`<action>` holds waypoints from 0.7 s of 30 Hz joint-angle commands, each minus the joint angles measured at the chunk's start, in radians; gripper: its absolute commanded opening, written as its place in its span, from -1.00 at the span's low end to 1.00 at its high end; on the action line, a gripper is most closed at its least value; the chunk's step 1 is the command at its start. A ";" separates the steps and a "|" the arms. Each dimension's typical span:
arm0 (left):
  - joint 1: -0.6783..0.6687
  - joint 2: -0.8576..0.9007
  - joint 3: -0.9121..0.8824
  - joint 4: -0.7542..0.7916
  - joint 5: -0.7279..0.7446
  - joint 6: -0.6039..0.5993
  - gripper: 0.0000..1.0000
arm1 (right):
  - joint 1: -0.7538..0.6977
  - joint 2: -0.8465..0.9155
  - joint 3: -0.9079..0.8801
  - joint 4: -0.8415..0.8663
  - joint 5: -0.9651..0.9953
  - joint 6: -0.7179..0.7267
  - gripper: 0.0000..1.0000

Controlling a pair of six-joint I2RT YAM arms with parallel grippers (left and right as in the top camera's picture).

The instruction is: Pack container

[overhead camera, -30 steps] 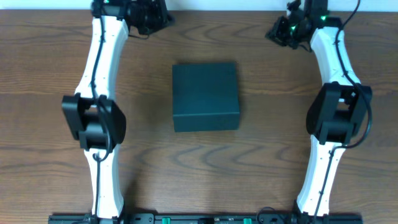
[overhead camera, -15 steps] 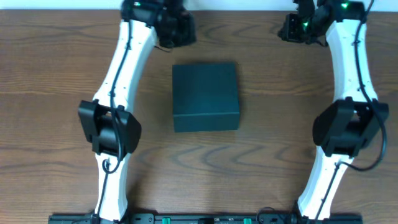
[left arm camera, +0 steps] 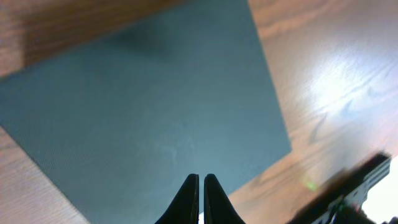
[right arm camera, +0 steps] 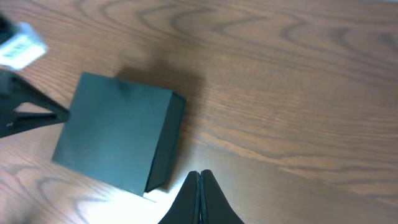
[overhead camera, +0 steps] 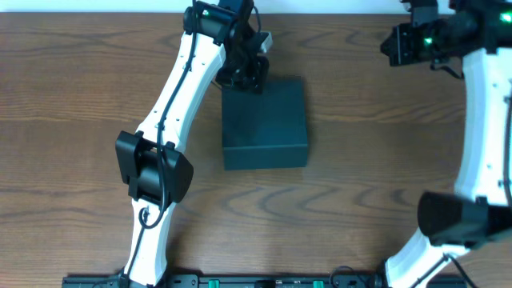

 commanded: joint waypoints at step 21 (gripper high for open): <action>0.039 -0.240 -0.355 0.093 -0.038 0.061 -0.88 | 0.010 -0.613 -0.672 0.311 0.139 -0.089 -0.97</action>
